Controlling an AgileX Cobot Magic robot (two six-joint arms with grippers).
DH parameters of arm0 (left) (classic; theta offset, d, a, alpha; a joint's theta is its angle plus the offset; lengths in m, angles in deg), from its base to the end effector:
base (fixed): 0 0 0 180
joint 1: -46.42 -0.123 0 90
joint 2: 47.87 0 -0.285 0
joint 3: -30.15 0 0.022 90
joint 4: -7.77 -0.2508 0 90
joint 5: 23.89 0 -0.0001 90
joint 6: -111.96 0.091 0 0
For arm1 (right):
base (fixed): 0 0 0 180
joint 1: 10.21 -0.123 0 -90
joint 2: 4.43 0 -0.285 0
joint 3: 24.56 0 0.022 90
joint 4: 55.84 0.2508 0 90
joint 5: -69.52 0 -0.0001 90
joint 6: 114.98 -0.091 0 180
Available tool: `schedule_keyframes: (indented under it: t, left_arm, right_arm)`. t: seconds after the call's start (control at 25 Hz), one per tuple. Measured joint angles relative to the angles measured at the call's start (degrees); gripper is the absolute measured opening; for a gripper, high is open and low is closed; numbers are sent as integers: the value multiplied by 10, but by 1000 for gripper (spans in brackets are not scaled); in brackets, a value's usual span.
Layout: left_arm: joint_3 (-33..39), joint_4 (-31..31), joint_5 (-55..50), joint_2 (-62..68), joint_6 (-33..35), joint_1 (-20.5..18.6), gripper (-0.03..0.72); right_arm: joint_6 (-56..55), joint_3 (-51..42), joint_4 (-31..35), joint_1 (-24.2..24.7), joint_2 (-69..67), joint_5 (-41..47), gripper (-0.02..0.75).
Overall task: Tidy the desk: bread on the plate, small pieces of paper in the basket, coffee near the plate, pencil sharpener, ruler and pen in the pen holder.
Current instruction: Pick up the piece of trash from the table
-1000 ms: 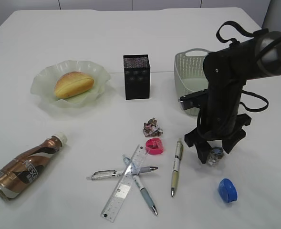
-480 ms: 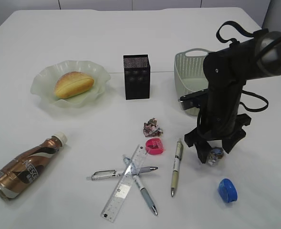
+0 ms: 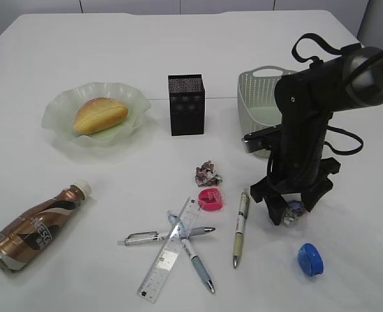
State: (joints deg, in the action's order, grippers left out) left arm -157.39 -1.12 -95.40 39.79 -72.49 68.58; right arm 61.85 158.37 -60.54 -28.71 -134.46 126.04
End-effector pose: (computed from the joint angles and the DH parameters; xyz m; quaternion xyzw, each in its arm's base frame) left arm 0.2594 -0.0912 0.3934 0.1545 0.9542 0.0190 0.2555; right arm 0.3727 0.1181 0.1169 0.1567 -0.9866 0.0388 0.0247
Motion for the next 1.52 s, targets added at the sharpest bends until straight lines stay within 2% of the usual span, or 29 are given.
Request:
schedule_keyframes:
  t: [0.28, 0.36, 0.44, 0.64, 0.76, 0.92, 1.08, 1.2, 1.52]
  left_arm:
    - [0, 0, 0, 0, 0, 0, 560]
    - [0, 0, 0, 0, 0, 0, 560]
    - [0, -1, 0, 0, 0, 0, 560]
    - [0, -3, 0, 0, 0, 0, 560]
    - [0, -4, 0, 0, 0, 0, 560]
    - [0, -5, 0, 0, 0, 0, 560]
    - [0, -5, 0, 0, 0, 0, 560]
    - [0, -5, 0, 0, 0, 0, 560]
    - [0, -5, 0, 0, 0, 0, 559]
  right_arm:
    - [0, 1, 0, 0, -1, 1, 558]
    - [0, 1, 2, 0, -1, 1, 517]
    - [0, 1, 2, 0, -1, -1, 436]
    - [0, 1, 2, 0, -1, 0, 161]
    - [0, 2, 2, 0, -1, 7, 45]
    - [0, 15, 2, 0, -3, 25, 14]
    - [0, 62, 13, 0, -8, 82, 13]
    - [0, 108, 39, 0, -8, 115, 13]
    - [-1, 184, 144, 0, -6, 129, 13]
